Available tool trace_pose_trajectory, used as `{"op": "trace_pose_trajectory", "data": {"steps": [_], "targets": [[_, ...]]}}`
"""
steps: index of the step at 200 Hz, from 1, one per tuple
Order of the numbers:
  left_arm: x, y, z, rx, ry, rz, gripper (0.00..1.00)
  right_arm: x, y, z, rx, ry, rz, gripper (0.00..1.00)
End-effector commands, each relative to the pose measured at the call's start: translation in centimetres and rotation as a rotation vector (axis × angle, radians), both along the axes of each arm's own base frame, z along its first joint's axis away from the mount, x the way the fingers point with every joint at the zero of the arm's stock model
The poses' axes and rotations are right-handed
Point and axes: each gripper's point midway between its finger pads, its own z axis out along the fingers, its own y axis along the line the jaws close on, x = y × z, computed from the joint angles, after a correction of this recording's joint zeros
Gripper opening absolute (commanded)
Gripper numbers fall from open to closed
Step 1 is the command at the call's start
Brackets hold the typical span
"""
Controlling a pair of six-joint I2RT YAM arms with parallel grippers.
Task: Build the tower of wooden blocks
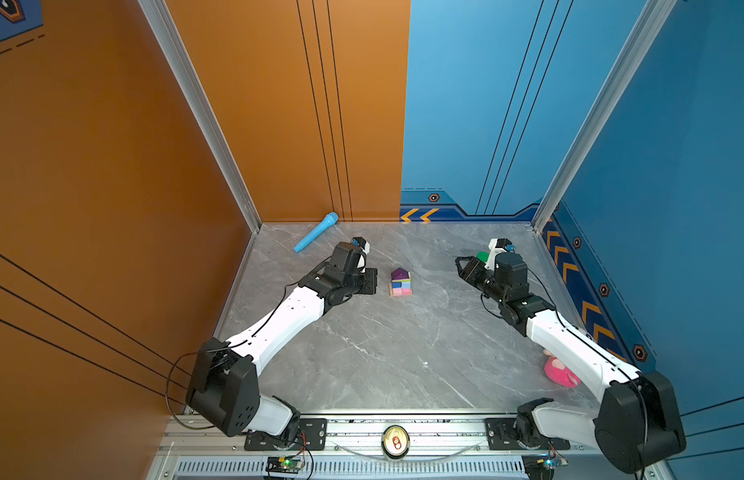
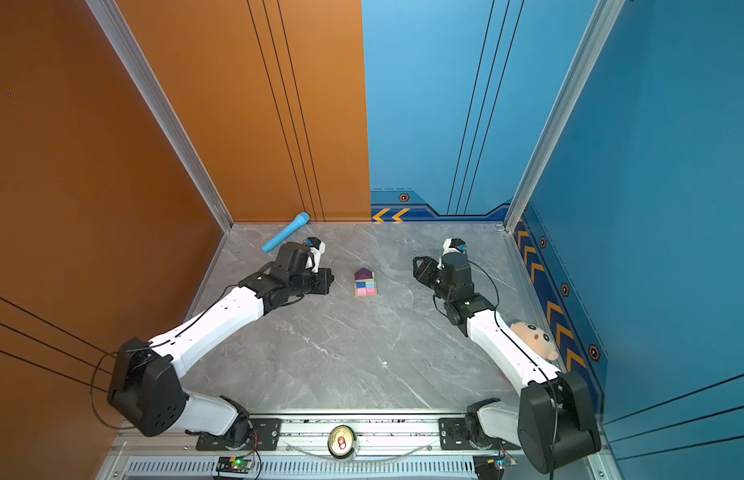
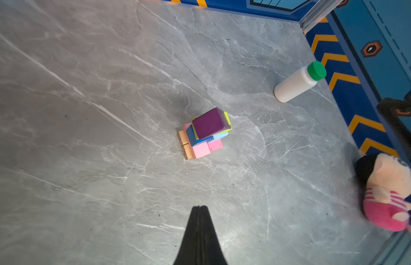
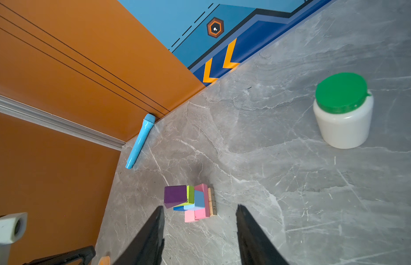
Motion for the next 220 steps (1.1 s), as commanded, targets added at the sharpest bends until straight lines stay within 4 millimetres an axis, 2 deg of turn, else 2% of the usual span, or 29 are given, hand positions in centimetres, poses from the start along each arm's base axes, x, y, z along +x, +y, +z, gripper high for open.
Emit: {"op": "trace_pose_trajectory", "data": {"steps": [1,42,63,87,163,170,220], "targets": [[2.0,-1.6,0.1,-0.174,0.011,0.041,0.00,0.7,1.0,0.5,0.000,-0.009,0.023,0.46],[4.9,-2.0,-4.1,-0.178,0.109,0.048,0.00,0.9,1.0,0.2,-0.012,-0.002,0.021,0.35],[5.9,-2.3,-5.5,-0.154,0.145,0.029,0.00,1.0,0.7,0.0,-0.022,0.001,0.010,0.35],[6.9,-2.8,-6.0,-0.143,0.151,0.015,0.00,1.3,0.2,-0.3,-0.023,0.011,-0.001,0.37],[7.9,-4.0,-7.6,-0.100,0.197,-0.018,0.00,1.8,-0.5,-0.7,-0.019,0.021,-0.012,0.37],[7.3,-3.8,-8.5,-0.077,0.231,-0.017,0.00,1.7,-0.6,-0.8,-0.018,0.023,-0.011,0.37],[7.4,-4.2,-8.9,-0.064,0.242,-0.023,0.00,1.8,-0.9,-1.0,-0.016,0.028,-0.017,0.37]]}}
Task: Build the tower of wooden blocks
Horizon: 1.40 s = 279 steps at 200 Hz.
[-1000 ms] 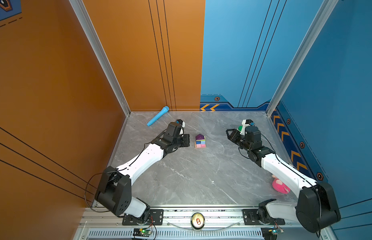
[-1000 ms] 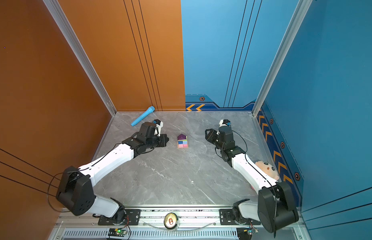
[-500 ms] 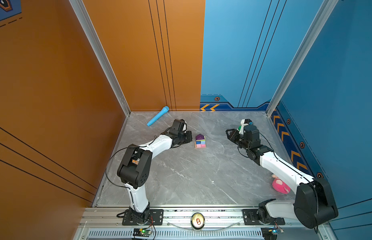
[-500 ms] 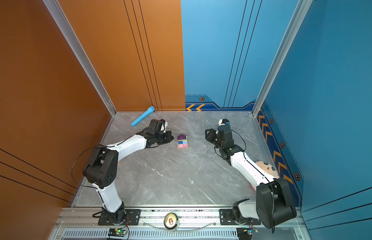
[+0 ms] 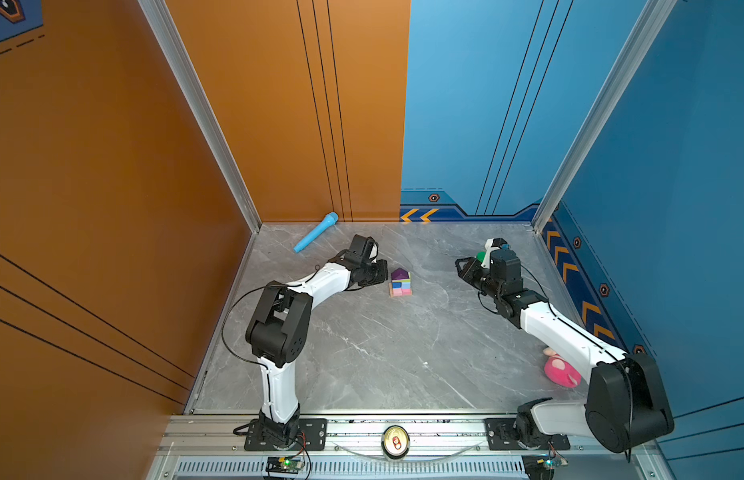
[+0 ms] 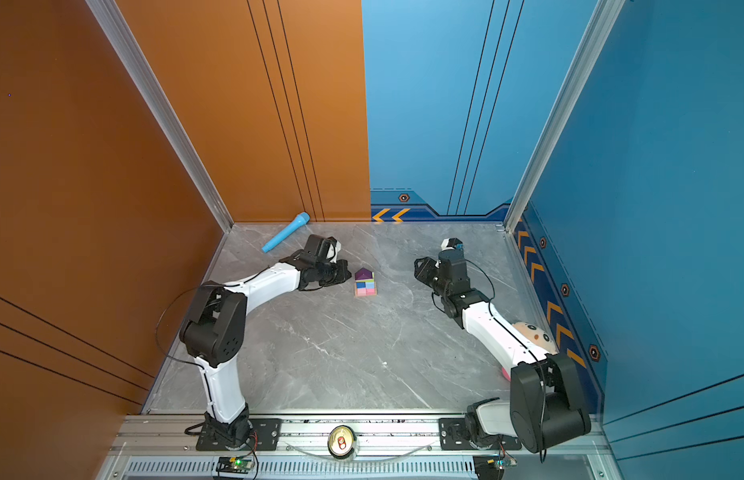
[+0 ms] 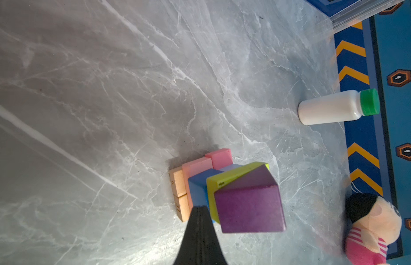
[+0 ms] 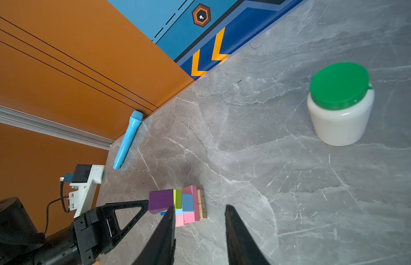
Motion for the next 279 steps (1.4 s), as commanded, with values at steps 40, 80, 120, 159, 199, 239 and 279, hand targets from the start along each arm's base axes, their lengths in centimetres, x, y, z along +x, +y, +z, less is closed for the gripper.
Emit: {"op": "trace_pose_trajectory", "data": {"steps": [40,80,120,159,199,239,279], "targets": [[0.1,-1.2,-0.3,0.020,0.014,-0.047,0.00,0.3,-0.2,0.6,0.002,-0.014,0.007,0.38],[0.2,-1.5,-0.6,0.023,0.022,-0.054,0.00,0.3,-0.5,0.5,0.003,-0.012,0.001,0.38],[0.4,-1.7,-0.8,0.027,0.024,-0.062,0.00,0.3,-0.5,0.6,0.005,-0.013,0.003,0.38],[0.4,-1.8,-0.8,0.035,0.027,-0.069,0.00,0.3,-0.5,0.5,0.007,-0.010,0.002,0.38],[0.4,-1.8,-0.8,0.039,0.029,-0.071,0.00,0.3,-0.6,0.4,0.007,-0.009,0.002,0.38],[0.3,-1.7,-0.6,0.052,0.027,-0.074,0.00,0.3,-0.6,0.4,0.007,-0.008,0.002,0.38],[0.3,-1.3,-0.6,0.078,0.024,-0.069,0.00,0.3,-0.6,0.5,0.008,-0.010,0.004,0.38]]}}
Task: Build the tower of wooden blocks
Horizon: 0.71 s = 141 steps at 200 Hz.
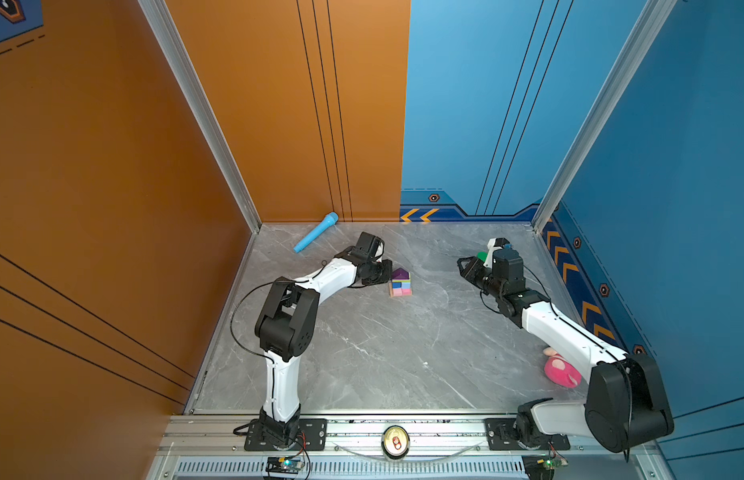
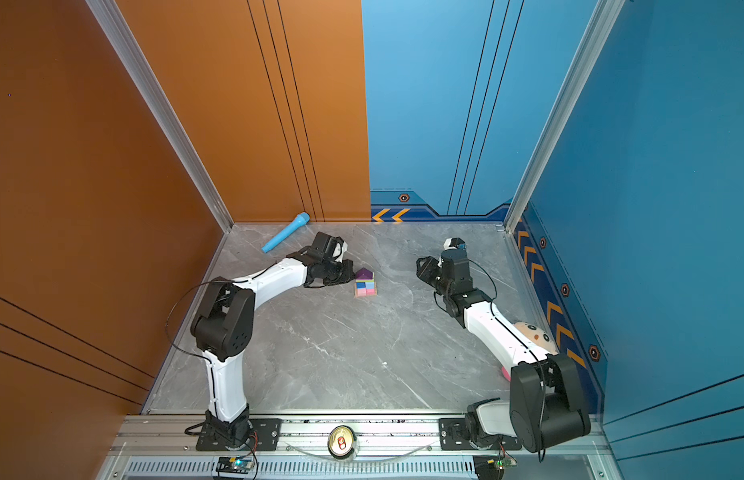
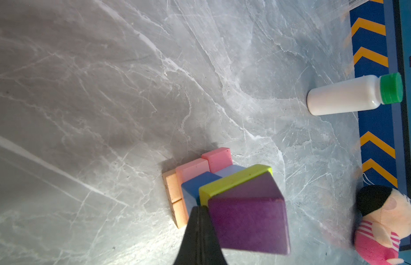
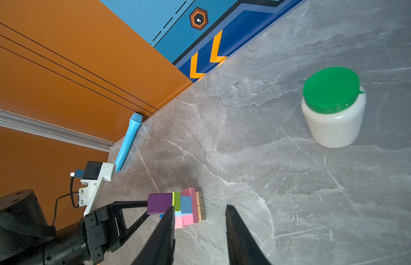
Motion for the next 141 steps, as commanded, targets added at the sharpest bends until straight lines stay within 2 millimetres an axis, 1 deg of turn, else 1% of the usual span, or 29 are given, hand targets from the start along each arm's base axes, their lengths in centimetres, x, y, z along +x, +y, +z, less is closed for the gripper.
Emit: {"op": "trace_pose_trajectory", "data": {"steps": [1,44,94,141], "targets": [[-0.02,0.05,-0.06,0.036,-0.003,-0.015,0.00,0.18,-0.14,0.43,-0.001,-0.012,0.004,0.38],[-0.14,0.43,0.15,0.059,-0.005,-0.014,0.00,0.11,-0.15,0.44,0.000,-0.011,0.005,0.38],[-0.14,0.16,0.25,0.060,-0.006,-0.023,0.00,0.15,-0.20,0.37,0.000,-0.010,0.005,0.38],[-0.05,0.43,0.51,0.093,-0.013,-0.027,0.00,0.21,-0.23,0.40,0.000,-0.011,0.004,0.38]]}}
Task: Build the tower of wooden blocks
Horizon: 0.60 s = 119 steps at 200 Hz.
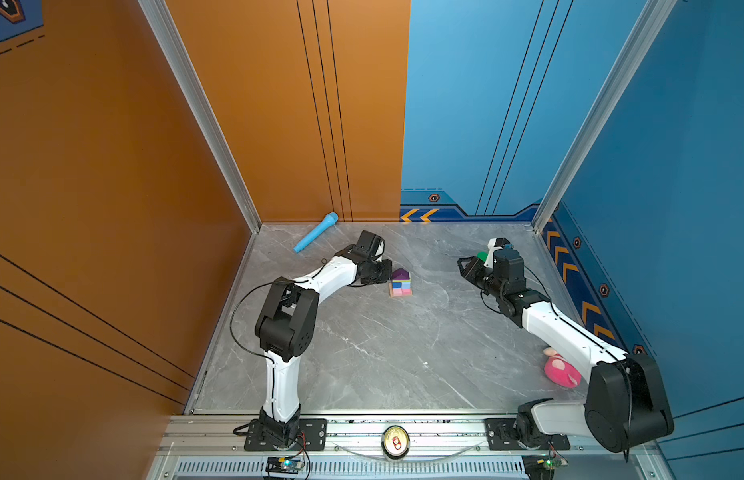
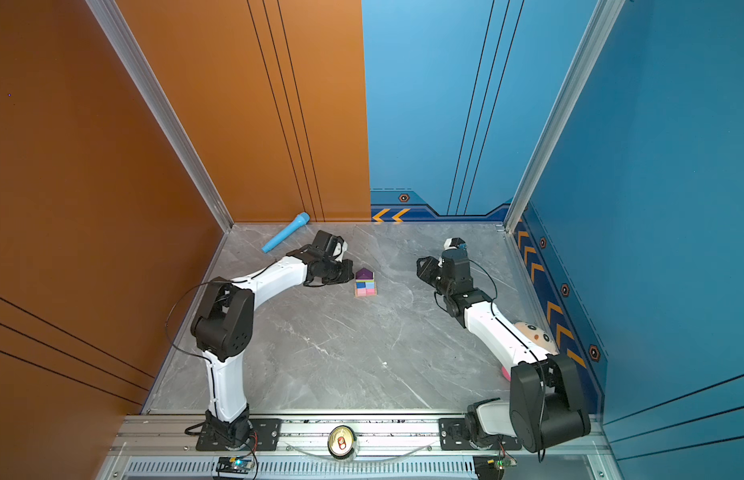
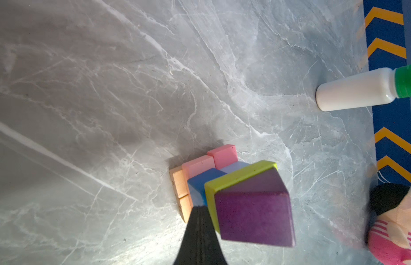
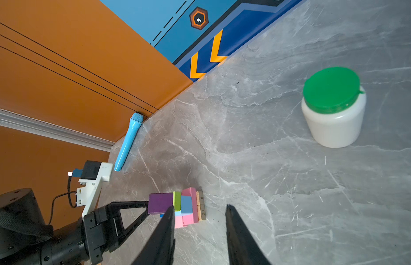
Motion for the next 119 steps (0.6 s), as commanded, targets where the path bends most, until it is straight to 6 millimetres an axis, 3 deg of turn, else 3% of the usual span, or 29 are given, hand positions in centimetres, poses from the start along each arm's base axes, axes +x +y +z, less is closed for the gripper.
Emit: {"op": "trace_pose_trajectory", "data": {"steps": [1,119], "targets": [[-0.08,-0.15,0.30,0.041,-0.009,-0.022,0.00,0.17,-0.09,0.36,-0.002,-0.010,0.006,0.38],[-0.22,-0.65,0.47,0.049,-0.008,-0.037,0.00,0.18,-0.22,0.29,0.000,-0.008,0.004,0.38]]}}
